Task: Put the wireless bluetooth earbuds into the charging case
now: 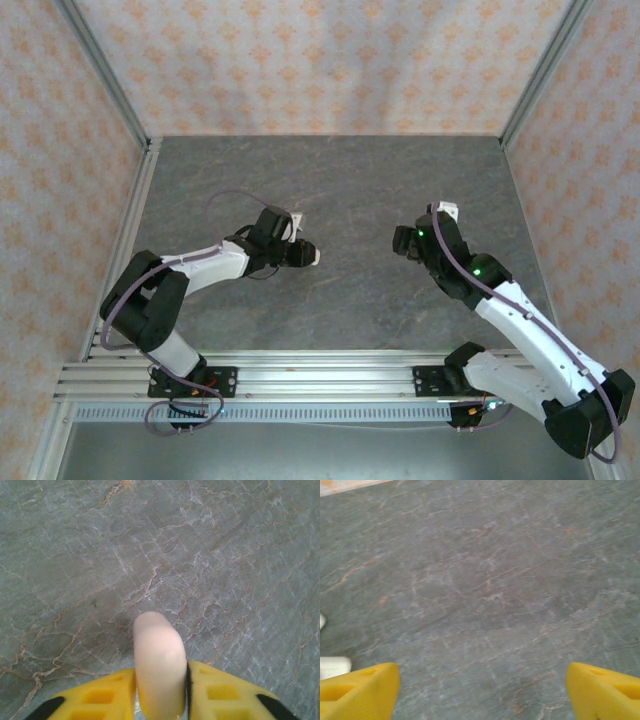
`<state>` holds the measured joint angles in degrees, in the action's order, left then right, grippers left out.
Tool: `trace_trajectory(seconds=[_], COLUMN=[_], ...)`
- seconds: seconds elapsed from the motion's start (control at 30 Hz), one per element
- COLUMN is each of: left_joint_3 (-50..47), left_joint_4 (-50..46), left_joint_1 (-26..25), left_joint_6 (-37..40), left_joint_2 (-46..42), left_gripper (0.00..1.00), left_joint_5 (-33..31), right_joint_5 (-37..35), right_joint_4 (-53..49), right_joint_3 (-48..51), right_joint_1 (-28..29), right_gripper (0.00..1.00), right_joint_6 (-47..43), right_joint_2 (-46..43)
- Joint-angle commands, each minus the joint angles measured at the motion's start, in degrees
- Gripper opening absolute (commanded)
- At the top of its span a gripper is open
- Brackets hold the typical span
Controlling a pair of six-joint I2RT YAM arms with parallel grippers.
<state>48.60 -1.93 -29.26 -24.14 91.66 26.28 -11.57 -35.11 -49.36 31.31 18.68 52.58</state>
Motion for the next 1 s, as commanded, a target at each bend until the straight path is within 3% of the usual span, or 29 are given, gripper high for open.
trace_trajectory(seconds=[0.0,0.13,0.27,0.4,0.5,0.63,0.77,0.87,0.97], left_joint_3=[3.0,5.0,8.1,12.2,13.6,12.5,6.4,1.7,-1.8], left_joint_4=[-6.2,-12.4,-19.8,-27.0,-28.8,-25.9,-16.9,-10.7,-5.6], left_joint_1=[0.1,1.3,3.2,5.8,8.8,13.7,18.1,18.7,19.0], left_joint_6=[3.9,7.0,11.6,17.7,20.2,21.3,24.5,31.4,31.7], left_joint_2=[-1.5,-4.0,-7.8,-12.4,-16.2,-21.1,-23.6,-22.4,-18.8], left_gripper=[0.39,0.56,0.64,0.71,1.0,1.0,1.0,1.0,1.0], left_joint_5=[-2.9,-4.7,-8.1,-15.5,-22.3,-29.8,-39.5,-45.0,-49.6], right_joint_5=[-6.0,-8.5,-8.9,-10.5,-8.9,-7.1,-10.5,-10.6,-10.7], right_joint_4=[1.2,2.6,4.7,8.4,12.0,18.4,29.1,35.9,48.5], right_joint_3=[0.9,1.6,2.2,4.3,6.6,10.2,15.9,19.7,25.7], right_joint_1=[-0.3,-0.8,-4.0,-9.7,-15.9,-22.3,-23.7,-24.7,-25.1], right_gripper=[0.87,0.89,0.91,0.93,0.99,0.99,0.99,1.0,1.0], right_joint_6=[-1.6,-3.1,-4.9,-6.9,-6.8,-7.2,-11.0,-12.6,-17.1], right_joint_2=[-0.7,-0.5,-0.7,-0.7,0.7,5.1,8.4,8.7,7.8])
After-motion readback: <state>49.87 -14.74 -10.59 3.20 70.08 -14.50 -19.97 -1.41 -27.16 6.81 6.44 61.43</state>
